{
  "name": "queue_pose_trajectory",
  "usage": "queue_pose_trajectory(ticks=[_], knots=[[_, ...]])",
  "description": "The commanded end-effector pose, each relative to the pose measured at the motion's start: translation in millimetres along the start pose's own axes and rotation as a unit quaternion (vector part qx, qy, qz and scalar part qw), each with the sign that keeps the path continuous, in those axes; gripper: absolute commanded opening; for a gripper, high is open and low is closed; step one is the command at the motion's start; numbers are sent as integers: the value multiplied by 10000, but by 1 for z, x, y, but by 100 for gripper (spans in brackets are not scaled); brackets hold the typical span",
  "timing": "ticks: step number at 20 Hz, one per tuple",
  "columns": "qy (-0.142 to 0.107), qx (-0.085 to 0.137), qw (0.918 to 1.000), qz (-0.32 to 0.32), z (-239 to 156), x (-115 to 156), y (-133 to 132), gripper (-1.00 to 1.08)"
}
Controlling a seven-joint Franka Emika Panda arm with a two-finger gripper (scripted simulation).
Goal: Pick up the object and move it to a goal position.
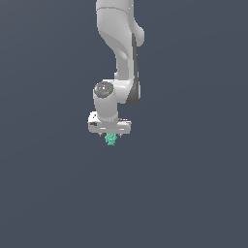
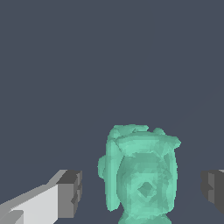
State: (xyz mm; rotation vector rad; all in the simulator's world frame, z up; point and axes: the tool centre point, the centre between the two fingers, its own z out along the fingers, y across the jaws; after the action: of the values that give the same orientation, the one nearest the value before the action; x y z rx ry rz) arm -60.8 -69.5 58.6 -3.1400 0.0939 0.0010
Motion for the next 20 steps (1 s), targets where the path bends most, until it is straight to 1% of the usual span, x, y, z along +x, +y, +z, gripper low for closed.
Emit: queue_pose_trajectory(ticks=[1, 6, 7, 20], knots=[[2, 0, 10000, 0, 10, 0, 0, 100], [2, 0, 10000, 0, 17, 0, 0, 100], [2, 0, 10000, 0, 17, 0, 0, -100], [10, -1, 10000, 2, 15, 2, -3, -100]])
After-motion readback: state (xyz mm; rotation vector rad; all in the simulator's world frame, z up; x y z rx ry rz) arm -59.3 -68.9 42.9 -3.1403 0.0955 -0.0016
